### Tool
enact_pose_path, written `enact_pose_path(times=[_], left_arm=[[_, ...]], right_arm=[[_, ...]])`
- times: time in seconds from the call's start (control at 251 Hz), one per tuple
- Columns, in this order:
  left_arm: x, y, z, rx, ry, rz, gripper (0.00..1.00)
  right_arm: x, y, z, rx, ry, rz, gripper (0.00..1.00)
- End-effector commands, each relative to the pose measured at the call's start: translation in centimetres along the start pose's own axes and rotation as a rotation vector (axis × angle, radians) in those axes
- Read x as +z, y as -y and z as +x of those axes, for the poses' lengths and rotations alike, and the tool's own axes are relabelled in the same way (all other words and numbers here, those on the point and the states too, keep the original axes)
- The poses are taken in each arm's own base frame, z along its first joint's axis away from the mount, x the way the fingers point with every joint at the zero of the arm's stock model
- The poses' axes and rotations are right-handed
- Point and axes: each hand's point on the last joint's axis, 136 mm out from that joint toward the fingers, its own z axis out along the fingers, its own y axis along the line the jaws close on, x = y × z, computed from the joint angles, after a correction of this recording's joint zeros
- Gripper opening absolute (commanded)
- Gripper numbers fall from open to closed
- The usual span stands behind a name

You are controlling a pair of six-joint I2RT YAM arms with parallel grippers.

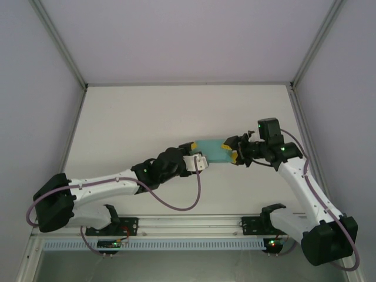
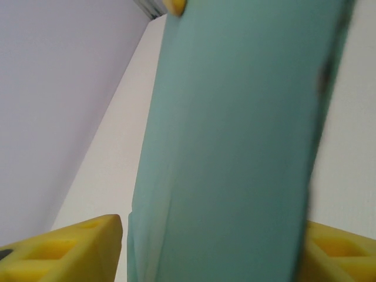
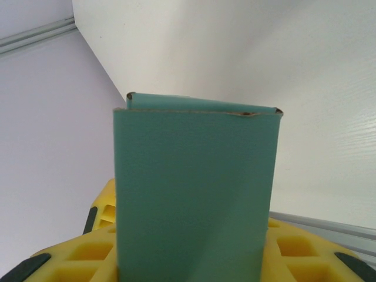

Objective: Assemble paper box

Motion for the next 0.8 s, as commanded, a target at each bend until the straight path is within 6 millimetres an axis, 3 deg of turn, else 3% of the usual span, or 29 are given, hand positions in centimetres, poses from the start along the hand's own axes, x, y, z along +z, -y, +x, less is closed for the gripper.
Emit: enact_pose_path(times=[0.0,0.188,0.303,0.387,0.467,0.531,0.595,0.655,0.794], left_arm=[[-0.1,-0.9,-1.4,-0.009,0.051,-0.036,0.55],[-0.8,-1.2,-1.5,-0.003,0.063,-0.049,0.42],[-1.0,-1.1,-1.1,0.01,0.05,-0.044,0.39],[-1.2,-1.1,-0.9,0.006,0.039,-0.033,0.35],[-1.5,-0.4,-0.4,0.004,0.009,0.016,0.33],[-1.8,0.1,0.2,-0.012,-0.04,0.063,0.31],[-2.3,0.7,1.4,-0.045,-0.107,0.132,0.3],[-3.0,1.6,2.6,-0.089,-0.18,0.218,0.31],[-5.0,3.2,6.3,-0.165,-0.391,0.334,0.31]], right_arm=[[-0.3,-0.9,1.0,-0.008,-0.045,-0.022,0.43],[-0.5,-0.9,1.1,-0.013,-0.034,-0.035,0.48],[-0.6,-1.2,1.1,-0.034,-0.034,-0.049,0.65],[-1.1,-1.8,0.4,-0.116,0.021,-0.053,0.69],[-2.0,-2.4,-0.7,-0.244,0.117,-0.045,0.81],[-3.1,-3.0,-2.1,-0.399,0.228,-0.011,0.99],[-4.9,-3.3,-4.4,-0.587,0.41,0.061,0.99],[-5.7,-3.9,-5.1,-0.702,0.504,0.062,0.99],[-5.2,-5.0,-3.4,-1.001,0.457,0.026,0.99]])
